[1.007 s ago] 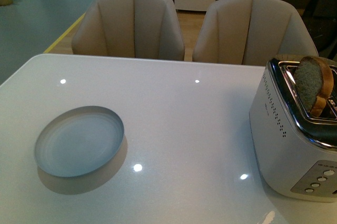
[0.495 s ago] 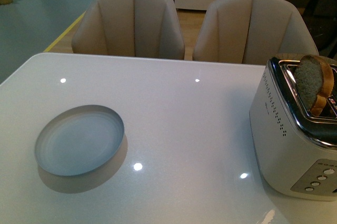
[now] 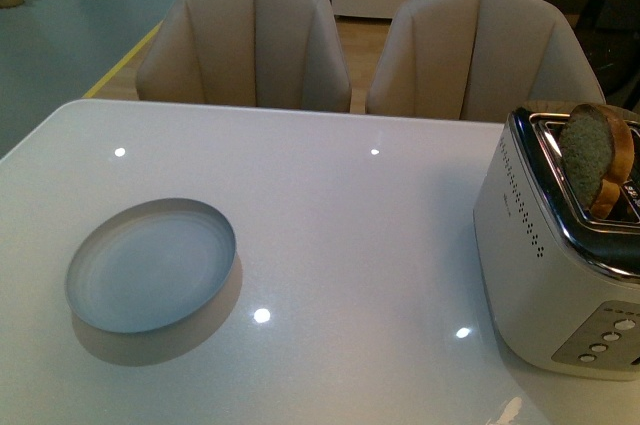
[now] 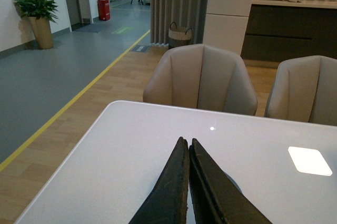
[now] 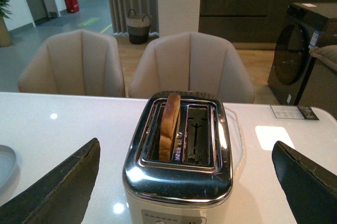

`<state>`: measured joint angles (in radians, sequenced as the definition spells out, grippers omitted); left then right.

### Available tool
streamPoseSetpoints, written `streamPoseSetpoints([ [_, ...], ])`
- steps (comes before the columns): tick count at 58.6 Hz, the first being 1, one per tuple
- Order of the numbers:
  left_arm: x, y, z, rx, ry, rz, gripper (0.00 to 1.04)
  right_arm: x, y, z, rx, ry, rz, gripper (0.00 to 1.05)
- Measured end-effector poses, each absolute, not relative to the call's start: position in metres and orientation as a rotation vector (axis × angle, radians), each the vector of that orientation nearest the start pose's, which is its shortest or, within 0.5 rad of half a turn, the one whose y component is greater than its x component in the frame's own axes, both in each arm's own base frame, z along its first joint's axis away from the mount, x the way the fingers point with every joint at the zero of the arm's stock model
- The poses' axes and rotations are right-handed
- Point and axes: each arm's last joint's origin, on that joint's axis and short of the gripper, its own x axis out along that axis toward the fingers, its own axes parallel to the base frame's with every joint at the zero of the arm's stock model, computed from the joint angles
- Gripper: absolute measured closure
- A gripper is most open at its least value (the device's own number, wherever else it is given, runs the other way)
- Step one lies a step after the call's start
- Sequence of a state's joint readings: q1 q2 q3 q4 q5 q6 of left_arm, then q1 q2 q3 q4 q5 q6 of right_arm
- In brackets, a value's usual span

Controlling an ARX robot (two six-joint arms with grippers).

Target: Left arm holds plate, right arm toasts bread

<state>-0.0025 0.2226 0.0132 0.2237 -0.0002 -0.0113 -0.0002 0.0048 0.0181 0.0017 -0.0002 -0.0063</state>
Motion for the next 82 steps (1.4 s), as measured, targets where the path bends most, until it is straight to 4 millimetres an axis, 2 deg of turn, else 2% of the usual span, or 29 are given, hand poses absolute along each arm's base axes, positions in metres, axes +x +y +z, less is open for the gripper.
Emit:
streamPoseSetpoints([
  [16, 0.098, 0.000, 0.167, -0.011, -0.002, -0.003, 1.02, 0.097, 0.000, 0.169, -0.006, -0.014, 0.000, 0.09],
  [49, 0.097, 0.000, 0.168, -0.011, -0.009, -0.003, 1.02, 0.097, 0.000, 0.169, -0.006, -0.015, 0.000, 0.09],
  [59, 0.097, 0.000, 0.168, -0.011, -0.009, -0.003, 0.72, 0.097, 0.000, 0.169, -0.006, -0.015, 0.000, 0.09],
  [68, 0.097, 0.000, 0.168, -0.011, -0.009, -0.002, 0.38, 0.097, 0.000, 0.169, -0.006, -0.015, 0.000, 0.09],
  [77, 0.097, 0.000, 0.168, -0.011, -0.009, -0.002, 0.10, 0.097, 0.000, 0.169, -0.006, -0.015, 0.000, 0.09],
  [79, 0.097, 0.000, 0.168, -0.011, -0.009, -0.002, 0.06, 0.097, 0.000, 0.169, -0.006, -0.015, 0.000, 0.09],
  [82, 0.097, 0.000, 0.168, -0.009, -0.009, -0.003, 0.08, 0.097, 0.000, 0.169, -0.006, -0.015, 0.000, 0.09],
])
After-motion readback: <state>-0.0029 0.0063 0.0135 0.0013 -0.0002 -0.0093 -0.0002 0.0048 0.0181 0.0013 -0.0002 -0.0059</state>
